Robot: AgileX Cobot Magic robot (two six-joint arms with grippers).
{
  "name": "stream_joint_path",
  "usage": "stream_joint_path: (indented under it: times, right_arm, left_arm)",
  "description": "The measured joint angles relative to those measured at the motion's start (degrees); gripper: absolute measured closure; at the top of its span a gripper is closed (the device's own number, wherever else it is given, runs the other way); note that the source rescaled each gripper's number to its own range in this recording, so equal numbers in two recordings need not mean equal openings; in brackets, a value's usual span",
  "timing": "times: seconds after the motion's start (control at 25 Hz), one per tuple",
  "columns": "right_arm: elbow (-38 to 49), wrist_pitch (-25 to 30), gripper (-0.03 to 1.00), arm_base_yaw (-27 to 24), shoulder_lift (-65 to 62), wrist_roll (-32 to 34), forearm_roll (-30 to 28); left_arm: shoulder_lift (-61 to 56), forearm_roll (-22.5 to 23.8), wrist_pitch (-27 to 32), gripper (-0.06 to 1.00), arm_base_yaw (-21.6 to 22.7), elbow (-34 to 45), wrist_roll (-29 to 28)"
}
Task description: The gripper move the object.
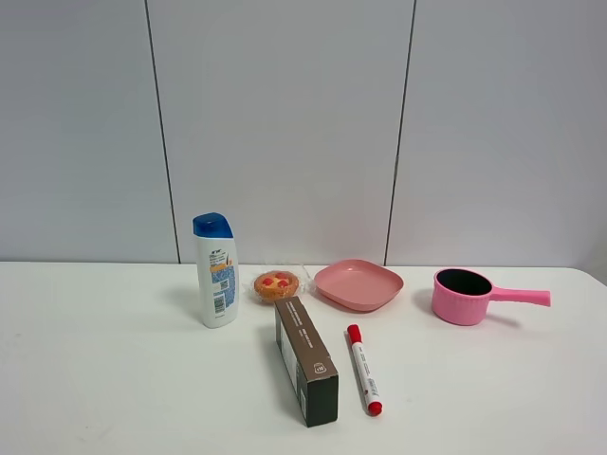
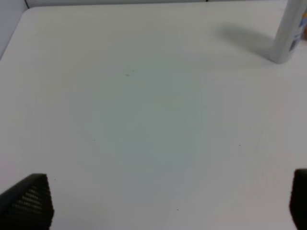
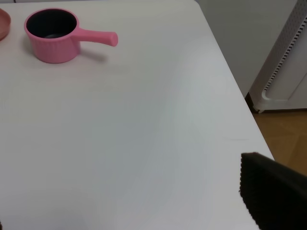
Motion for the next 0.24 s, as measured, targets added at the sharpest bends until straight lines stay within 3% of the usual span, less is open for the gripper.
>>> stream_joint_path:
  times: [0.24]
  right_arm:
    - [0.0,0.0,-0.03,0.0,0.0,0.0,0.0]
  left_arm:
    - [0.0,0.0,0.0,-0.06,0.0,0.0,0.0]
